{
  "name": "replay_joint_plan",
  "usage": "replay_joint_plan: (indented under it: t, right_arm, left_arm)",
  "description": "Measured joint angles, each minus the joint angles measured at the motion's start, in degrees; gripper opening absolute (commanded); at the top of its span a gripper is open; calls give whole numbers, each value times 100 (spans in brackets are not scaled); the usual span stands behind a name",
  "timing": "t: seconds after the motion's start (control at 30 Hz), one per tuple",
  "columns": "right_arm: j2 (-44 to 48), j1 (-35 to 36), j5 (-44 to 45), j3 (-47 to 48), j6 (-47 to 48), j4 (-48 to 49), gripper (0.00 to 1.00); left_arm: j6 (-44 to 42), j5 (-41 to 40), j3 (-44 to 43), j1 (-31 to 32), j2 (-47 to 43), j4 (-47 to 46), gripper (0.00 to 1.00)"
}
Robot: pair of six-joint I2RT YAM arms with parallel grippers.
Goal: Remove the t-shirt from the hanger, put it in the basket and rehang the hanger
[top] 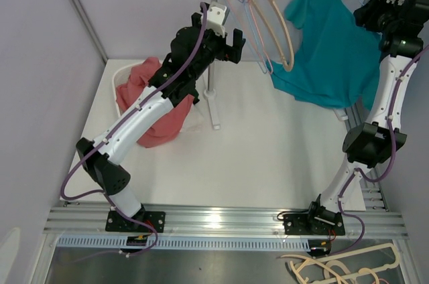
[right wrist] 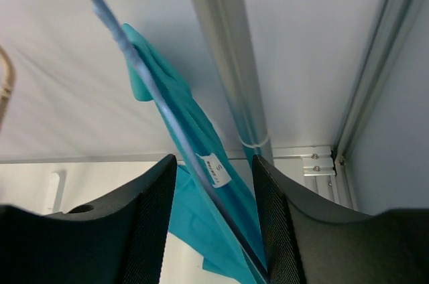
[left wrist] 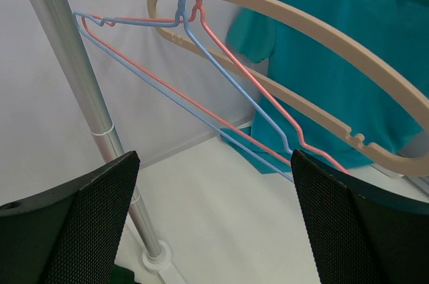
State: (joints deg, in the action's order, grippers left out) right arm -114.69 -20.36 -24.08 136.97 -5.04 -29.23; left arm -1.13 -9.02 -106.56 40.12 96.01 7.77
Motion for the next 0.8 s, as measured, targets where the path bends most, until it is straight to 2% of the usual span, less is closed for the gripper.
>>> replay_joint_plan:
  t: [0.13,0.27,0.3,0.4,0.5,0.57,0.67,0.8]
  right_arm:
    - [-2,22,-149,116,-83,70,51]
    - [-2,20,-267,153,-160,166,42]
    - [-2,22,-293,153,-188,170,35]
    - [-2,22,-358,170,-284,170,27]
    - [-2,33,-411,203,-343,173,11]
    - [-2,52,-439,212,-352,170,4]
    - [-2,114,-424,216,-376,166,0]
    - [-2,210,-376,225,-378,166,0]
  left_arm:
    - [2,2,0,0,0,-2,99]
    - [4,2,2,0,-2,-2,99]
    - [4,4,2,0,0,-2,99]
    - [4,2,2,0,-2,-2,99]
    - [4,2,2,0,-2,-2,99]
    - [4,0,2,0,-2,0,99]
    - [4,-4,11,0,-2,0,99]
    - [2,-22,17,0,-2,2,99]
